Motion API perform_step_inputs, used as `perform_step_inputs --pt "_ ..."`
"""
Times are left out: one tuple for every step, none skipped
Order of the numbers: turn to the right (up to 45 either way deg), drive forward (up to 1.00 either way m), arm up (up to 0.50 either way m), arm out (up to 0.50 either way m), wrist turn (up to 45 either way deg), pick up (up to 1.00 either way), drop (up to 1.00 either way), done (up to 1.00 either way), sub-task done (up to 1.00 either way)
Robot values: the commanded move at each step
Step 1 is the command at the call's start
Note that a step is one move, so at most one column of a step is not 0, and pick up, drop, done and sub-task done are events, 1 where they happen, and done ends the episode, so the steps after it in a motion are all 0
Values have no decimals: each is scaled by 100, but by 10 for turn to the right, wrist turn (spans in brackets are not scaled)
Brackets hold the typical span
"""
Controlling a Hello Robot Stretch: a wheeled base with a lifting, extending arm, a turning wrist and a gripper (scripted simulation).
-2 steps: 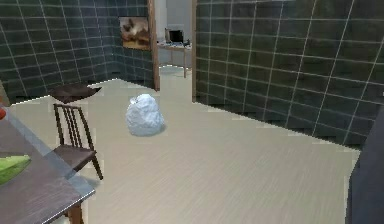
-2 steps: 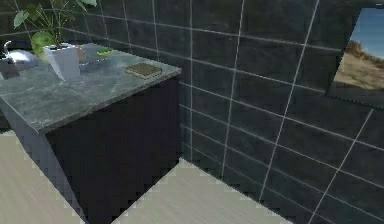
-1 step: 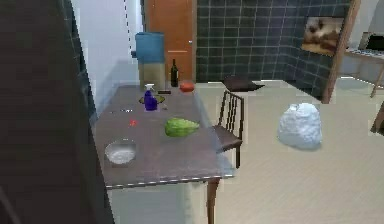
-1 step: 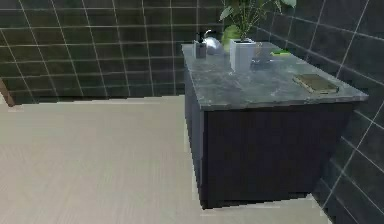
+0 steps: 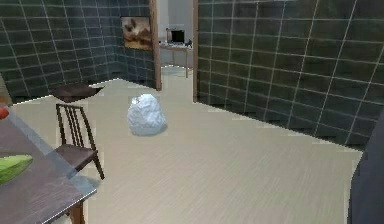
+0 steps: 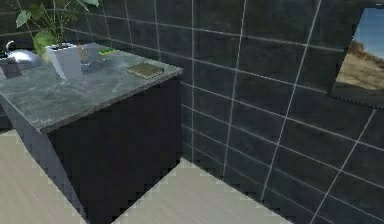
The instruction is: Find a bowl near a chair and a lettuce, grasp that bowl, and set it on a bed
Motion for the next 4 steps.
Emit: perform_step_inputs --pt "450 0 0 0 0 0 0 0 0" --pt "180 0 0 0 0 0 0 0 0" --pt "0 5 0 0 0 0 0 0 0" --pt "-450 0 0 0 0 0 0 0 0"
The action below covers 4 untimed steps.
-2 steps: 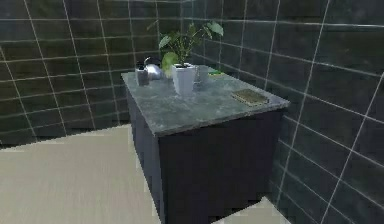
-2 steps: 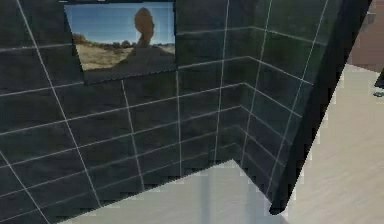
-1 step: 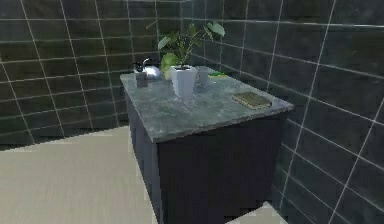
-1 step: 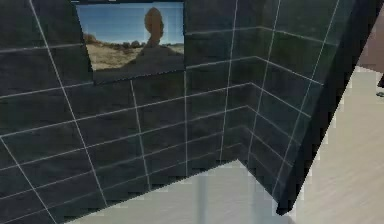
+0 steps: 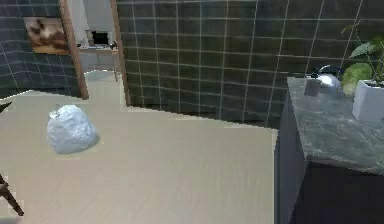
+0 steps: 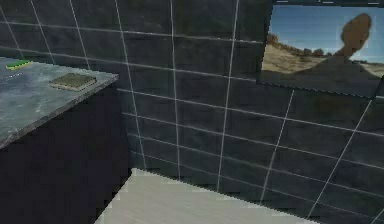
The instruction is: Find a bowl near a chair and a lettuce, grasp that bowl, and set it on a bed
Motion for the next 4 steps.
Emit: perform_step_inputs --pt "-210 0 0 0 0 0 0 0 0" --pt "0 85 0 0 0 0 0 0 0" --pt "-450 0 0 0 0 0 0 0 0" --pt "450 0 0 0 0 0 0 0 0"
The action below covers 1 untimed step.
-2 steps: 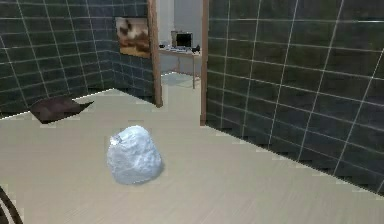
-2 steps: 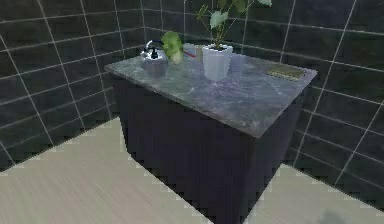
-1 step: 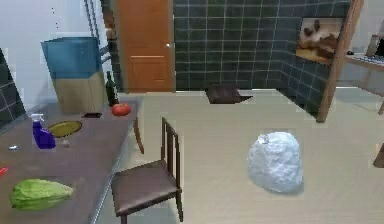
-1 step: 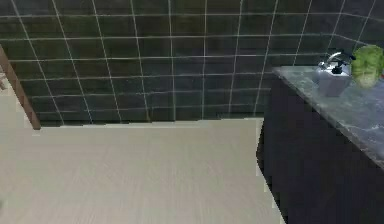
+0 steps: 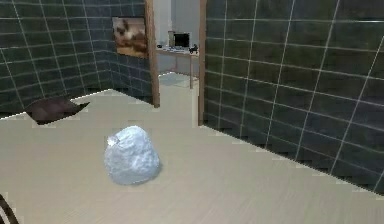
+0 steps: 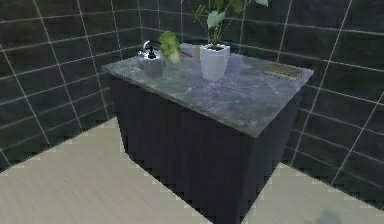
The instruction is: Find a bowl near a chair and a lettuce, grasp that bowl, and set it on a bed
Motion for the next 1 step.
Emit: perform_step_inputs --pt "120 0 0 0 0 0 0 0 0"
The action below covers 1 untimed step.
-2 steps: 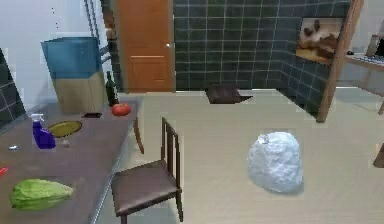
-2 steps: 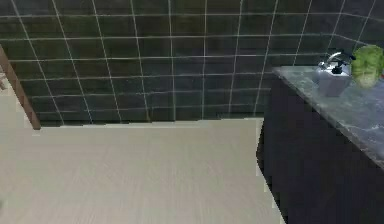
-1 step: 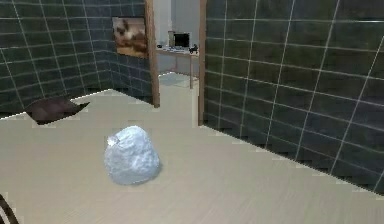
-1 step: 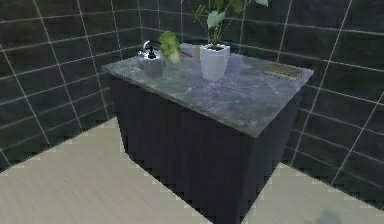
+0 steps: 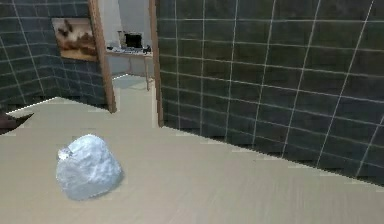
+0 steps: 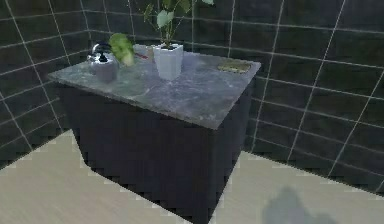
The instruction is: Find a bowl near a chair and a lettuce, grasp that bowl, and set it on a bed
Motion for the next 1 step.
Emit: perform_step_inputs --pt "0 30 0 0 0 0 0 0 0"
